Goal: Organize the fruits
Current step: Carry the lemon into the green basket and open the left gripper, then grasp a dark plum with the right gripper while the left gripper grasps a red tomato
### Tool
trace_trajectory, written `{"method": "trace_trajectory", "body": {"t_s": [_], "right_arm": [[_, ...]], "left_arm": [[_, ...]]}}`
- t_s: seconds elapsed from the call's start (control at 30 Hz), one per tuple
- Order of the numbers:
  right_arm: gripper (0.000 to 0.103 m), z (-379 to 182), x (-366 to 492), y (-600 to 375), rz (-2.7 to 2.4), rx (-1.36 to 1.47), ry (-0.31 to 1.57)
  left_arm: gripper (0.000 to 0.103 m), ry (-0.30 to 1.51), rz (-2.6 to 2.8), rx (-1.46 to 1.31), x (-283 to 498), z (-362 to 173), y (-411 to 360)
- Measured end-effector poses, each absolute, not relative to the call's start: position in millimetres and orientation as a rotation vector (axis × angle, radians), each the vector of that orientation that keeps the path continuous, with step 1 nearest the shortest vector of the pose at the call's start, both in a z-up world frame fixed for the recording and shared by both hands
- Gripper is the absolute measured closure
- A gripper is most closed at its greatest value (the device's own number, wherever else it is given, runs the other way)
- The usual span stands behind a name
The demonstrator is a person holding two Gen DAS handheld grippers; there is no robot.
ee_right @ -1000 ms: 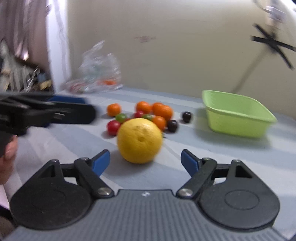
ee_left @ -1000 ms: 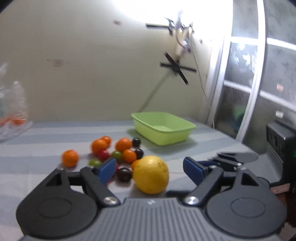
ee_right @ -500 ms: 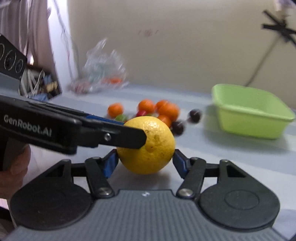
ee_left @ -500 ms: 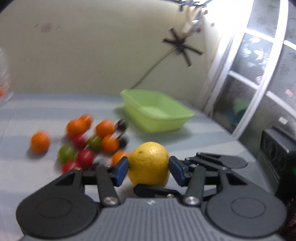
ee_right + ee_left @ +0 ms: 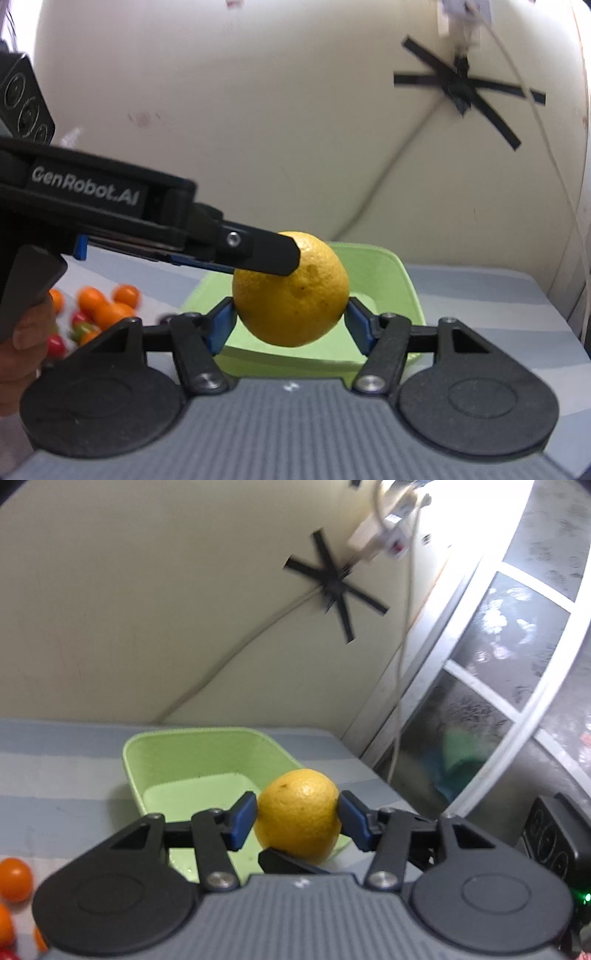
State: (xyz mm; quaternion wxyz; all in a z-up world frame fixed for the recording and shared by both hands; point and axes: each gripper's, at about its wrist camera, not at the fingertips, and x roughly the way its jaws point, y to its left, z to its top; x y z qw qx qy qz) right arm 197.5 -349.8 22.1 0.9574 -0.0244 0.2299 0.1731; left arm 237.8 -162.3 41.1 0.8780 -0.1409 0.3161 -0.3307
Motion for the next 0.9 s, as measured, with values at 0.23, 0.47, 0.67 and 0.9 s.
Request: {"method": "trace_trajectory", "body": {"t_s": [0.23,0.47,0.67,0.9], "right_arm": [[0.033,16.2,206.5,-350.4,0.316,-0.018,0.484],[0.035,33.7,164.7,-361.6,0.306,0.040,0.392],[0.067,35.9,123.8,-339.9,0.442,0.076,0.427],[0.075,9.1,98.9,-279.8,0.580,0.063,0.540]], "left_arm": [[0.048,0.680,-0.701,-0.261,243.1,35.0,-176.7],[0.046,0.562,-0.704,-0.338,187.3,73.3,-107.0],[0.045,0.544,-0.460,-0.311,123.4,81.6,1.7],[0.046,0.596,-0.362,-0.314,76.8,57.0,46.3]]}}
